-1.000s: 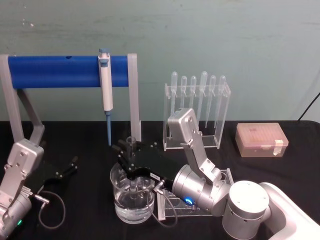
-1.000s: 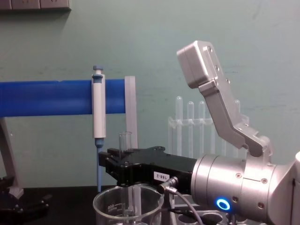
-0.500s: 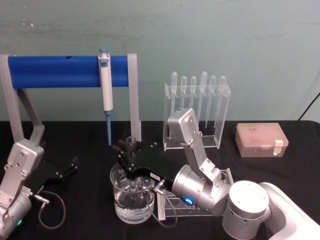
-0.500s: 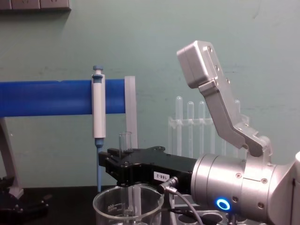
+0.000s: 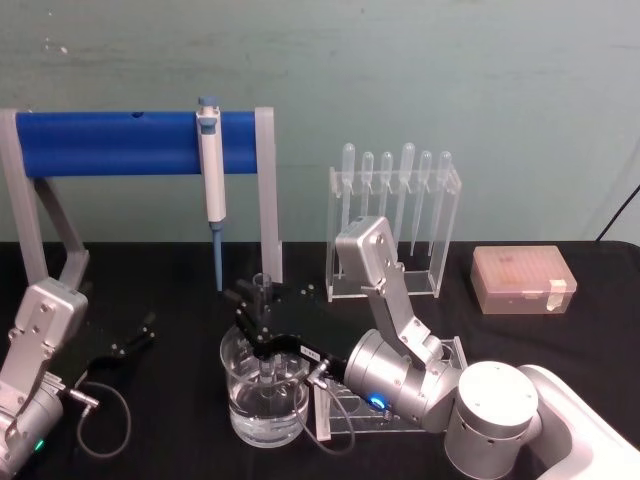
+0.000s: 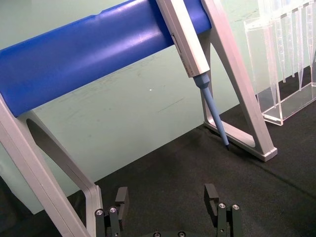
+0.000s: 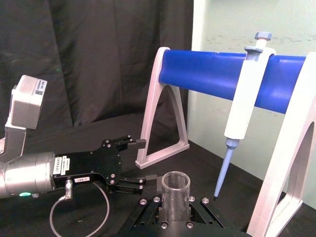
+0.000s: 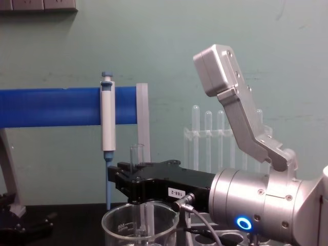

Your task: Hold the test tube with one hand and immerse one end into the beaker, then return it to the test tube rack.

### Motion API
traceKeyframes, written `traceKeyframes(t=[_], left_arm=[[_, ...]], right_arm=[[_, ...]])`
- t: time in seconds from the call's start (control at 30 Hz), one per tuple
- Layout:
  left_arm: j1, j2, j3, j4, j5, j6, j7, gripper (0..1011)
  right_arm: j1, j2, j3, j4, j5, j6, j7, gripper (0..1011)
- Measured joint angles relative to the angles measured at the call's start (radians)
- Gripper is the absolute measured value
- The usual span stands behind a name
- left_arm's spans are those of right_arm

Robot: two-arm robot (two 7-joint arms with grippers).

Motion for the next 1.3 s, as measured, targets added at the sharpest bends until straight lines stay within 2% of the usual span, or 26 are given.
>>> traceKeyframes(t=[1.3], left_arm=[[0.000, 0.000, 0.000, 0.000, 0.000, 0.000, 0.000, 1000]], right_arm=[[0.000, 0.000, 0.000, 0.000, 0.000, 0.000, 0.000, 151]])
